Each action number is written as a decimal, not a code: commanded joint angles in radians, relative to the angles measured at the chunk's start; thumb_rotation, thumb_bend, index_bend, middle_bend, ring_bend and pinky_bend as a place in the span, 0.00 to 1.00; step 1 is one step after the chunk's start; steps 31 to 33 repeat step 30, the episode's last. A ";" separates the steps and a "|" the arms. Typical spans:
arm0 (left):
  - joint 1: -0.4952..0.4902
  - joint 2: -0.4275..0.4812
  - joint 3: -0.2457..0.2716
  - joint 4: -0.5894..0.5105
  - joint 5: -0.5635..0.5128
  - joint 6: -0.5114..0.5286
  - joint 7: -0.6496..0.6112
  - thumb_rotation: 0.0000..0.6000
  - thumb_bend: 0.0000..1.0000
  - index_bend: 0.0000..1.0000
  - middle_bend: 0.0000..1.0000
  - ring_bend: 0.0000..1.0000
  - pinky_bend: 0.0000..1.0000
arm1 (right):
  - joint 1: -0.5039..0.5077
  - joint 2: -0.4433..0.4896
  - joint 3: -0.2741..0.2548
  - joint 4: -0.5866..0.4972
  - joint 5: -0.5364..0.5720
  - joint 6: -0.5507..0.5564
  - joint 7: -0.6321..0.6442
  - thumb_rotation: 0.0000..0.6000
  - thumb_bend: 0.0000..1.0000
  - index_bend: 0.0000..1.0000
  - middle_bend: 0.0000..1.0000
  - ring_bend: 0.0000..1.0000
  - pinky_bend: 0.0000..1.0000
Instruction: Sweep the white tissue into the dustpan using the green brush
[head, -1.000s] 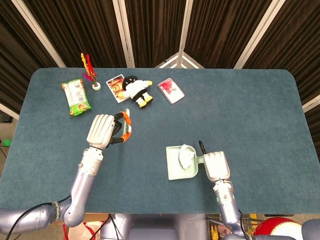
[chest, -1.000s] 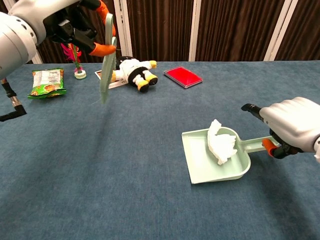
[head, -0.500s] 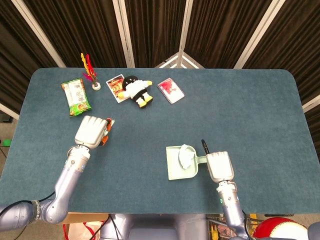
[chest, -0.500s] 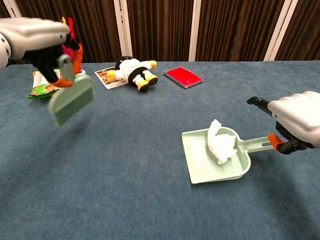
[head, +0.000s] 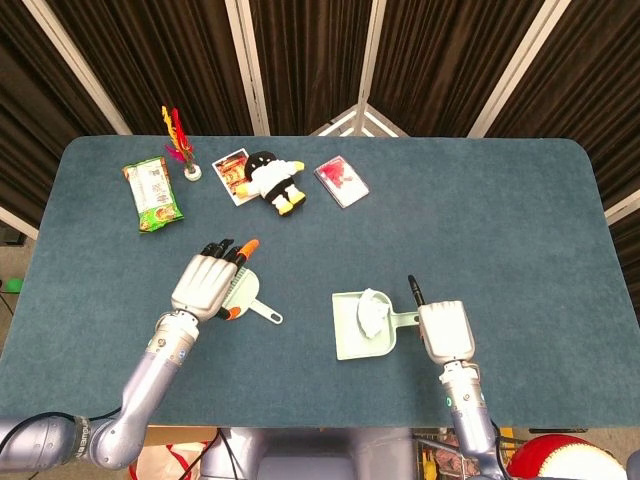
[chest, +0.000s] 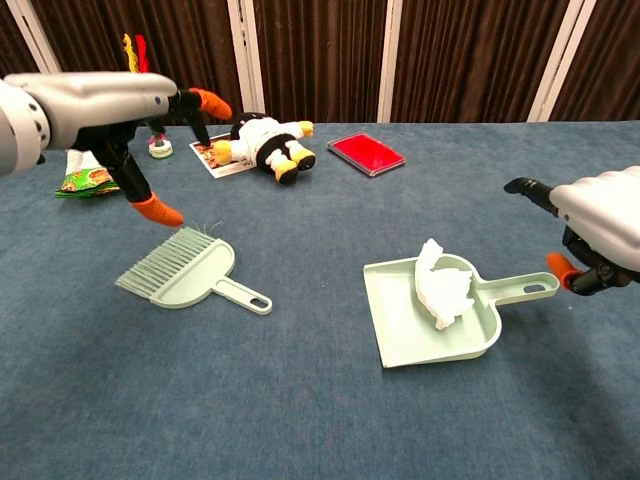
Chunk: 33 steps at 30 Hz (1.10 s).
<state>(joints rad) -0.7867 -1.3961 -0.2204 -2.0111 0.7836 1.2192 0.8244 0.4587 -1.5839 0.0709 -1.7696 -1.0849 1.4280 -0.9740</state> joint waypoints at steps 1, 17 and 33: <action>0.035 0.041 0.024 -0.041 0.060 0.026 -0.054 1.00 0.00 0.00 0.08 0.02 0.05 | -0.009 0.030 -0.007 -0.018 -0.016 0.003 0.014 1.00 0.55 0.00 0.57 0.51 0.45; 0.443 0.264 0.332 0.071 0.561 0.350 -0.423 1.00 0.00 0.00 0.00 0.00 0.01 | -0.181 0.324 -0.095 -0.082 -0.244 0.108 0.446 1.00 0.25 0.00 0.00 0.00 0.00; 0.666 0.252 0.391 0.374 0.715 0.548 -0.645 1.00 0.00 0.00 0.00 0.00 0.00 | -0.377 0.408 -0.185 0.123 -0.437 0.304 0.742 1.00 0.25 0.00 0.00 0.00 0.00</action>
